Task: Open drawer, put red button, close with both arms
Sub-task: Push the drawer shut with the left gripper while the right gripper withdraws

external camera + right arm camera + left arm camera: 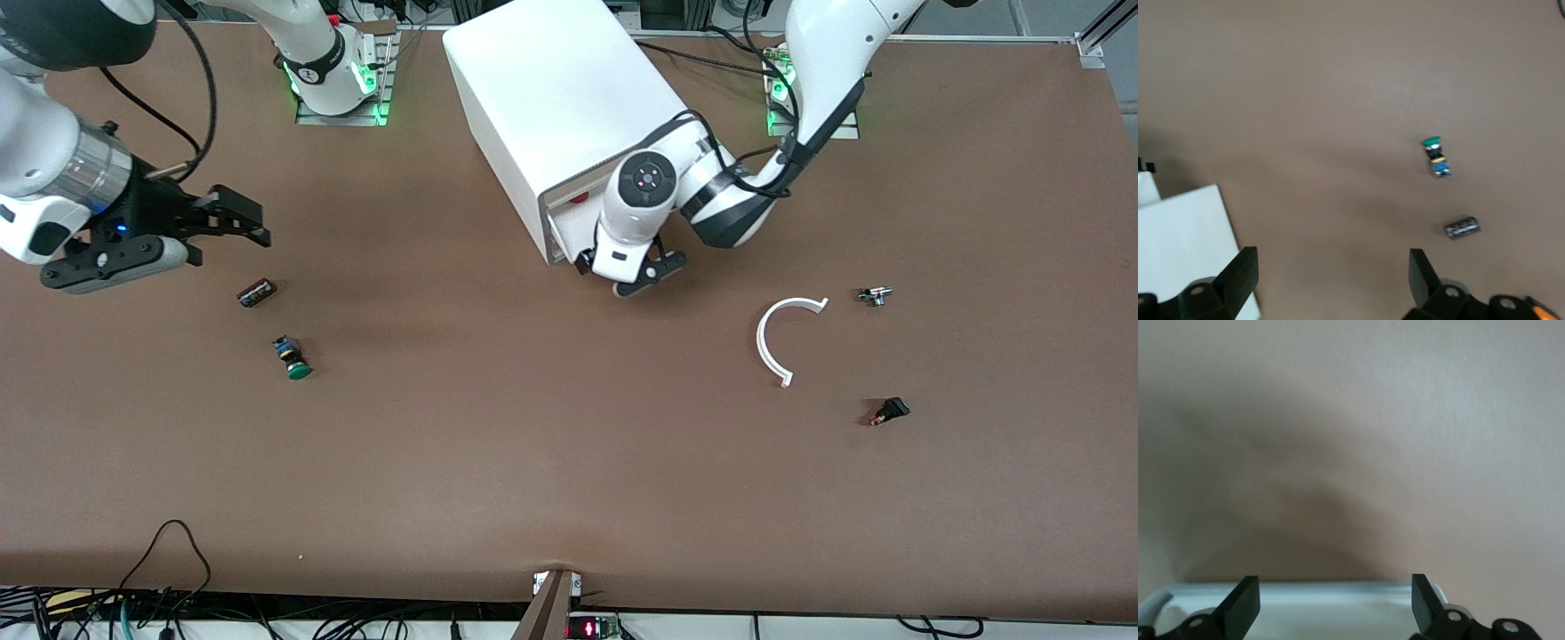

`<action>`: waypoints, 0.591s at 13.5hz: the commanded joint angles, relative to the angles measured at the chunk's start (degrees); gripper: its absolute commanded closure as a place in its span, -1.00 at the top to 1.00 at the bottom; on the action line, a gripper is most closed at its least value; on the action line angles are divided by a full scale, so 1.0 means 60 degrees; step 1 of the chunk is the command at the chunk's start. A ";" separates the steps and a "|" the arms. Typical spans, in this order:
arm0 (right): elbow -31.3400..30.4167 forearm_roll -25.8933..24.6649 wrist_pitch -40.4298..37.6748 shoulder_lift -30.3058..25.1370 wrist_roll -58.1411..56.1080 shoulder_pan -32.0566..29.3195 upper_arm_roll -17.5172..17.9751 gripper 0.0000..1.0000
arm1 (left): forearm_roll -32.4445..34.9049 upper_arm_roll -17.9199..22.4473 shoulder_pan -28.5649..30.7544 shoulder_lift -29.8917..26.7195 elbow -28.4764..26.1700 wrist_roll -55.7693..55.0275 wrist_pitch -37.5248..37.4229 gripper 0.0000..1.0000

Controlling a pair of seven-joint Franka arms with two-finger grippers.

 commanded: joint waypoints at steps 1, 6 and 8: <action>-0.0515 -0.0552 0.0095 -0.0524 -0.0734 -0.1355 0.1200 1.00 | 0.0111 -0.0038 -0.0430 -0.0113 -0.0132 -0.0566 0.0021 1.00; -0.0749 -0.0919 0.0138 -0.0773 -0.1571 -0.4194 0.3760 1.00 | 0.0111 -0.0329 -0.0637 -0.0142 -0.0132 -0.0902 -0.0111 1.00; -0.0968 -0.1255 0.0226 -0.1007 -0.1557 -0.5224 0.4921 1.00 | 0.0111 -0.0360 -0.0681 -0.0186 -0.0117 -0.0992 -0.0140 1.00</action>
